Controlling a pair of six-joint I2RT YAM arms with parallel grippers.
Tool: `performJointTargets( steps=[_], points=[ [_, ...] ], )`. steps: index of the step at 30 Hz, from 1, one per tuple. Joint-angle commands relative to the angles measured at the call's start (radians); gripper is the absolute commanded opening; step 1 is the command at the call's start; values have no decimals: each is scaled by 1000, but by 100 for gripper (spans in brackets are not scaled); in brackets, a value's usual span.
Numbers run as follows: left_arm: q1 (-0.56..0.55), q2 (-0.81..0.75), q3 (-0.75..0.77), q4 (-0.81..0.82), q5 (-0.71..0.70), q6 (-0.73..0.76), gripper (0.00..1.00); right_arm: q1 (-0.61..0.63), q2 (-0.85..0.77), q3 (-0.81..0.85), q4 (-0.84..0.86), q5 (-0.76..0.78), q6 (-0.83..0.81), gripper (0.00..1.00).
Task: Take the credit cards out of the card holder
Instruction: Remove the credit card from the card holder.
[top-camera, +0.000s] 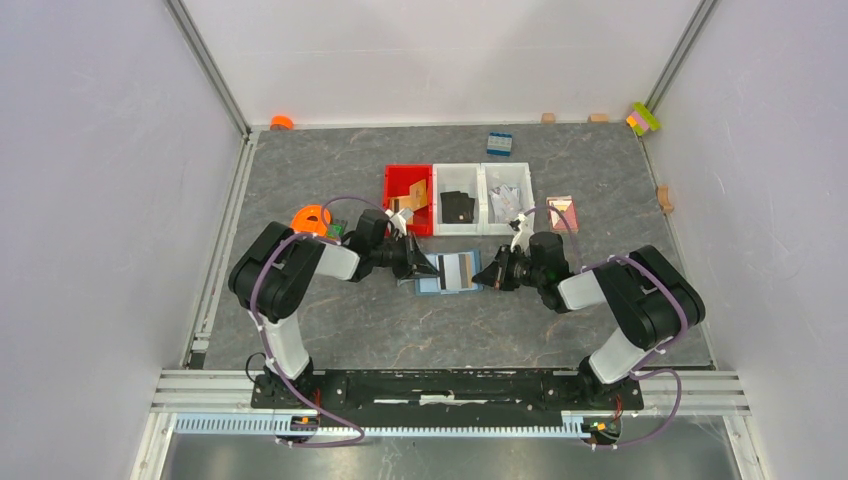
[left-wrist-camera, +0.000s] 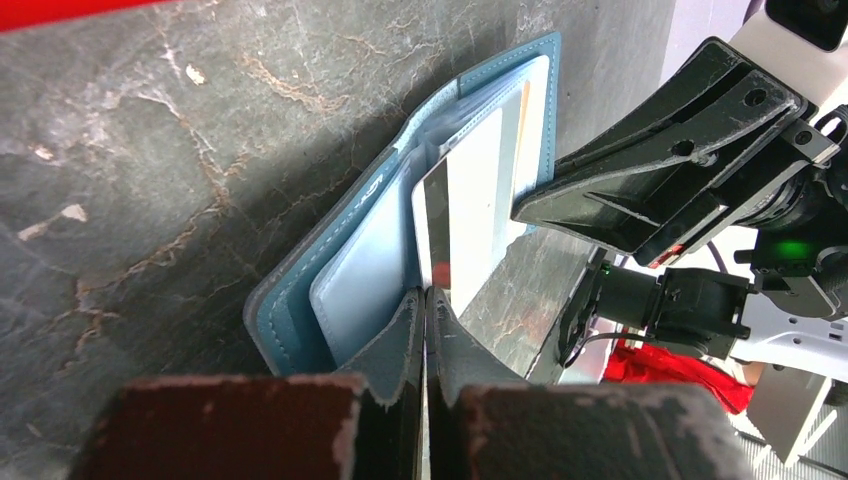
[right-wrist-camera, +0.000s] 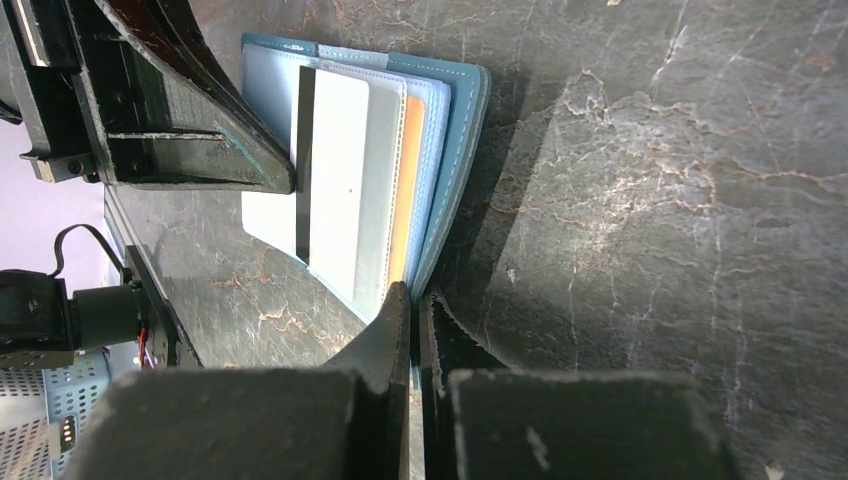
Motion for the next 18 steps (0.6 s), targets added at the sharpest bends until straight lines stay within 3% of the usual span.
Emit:
performJointTargets(
  steps=[1, 18],
  points=[
    [9, -34, 1, -21, -23, 18, 2, -8, -10, -14, 2, 17, -7, 0],
    [38, -72, -29, 11, 15, 7, 2, -36, -25, -33, 6, 35, -7, 0]
  ],
)
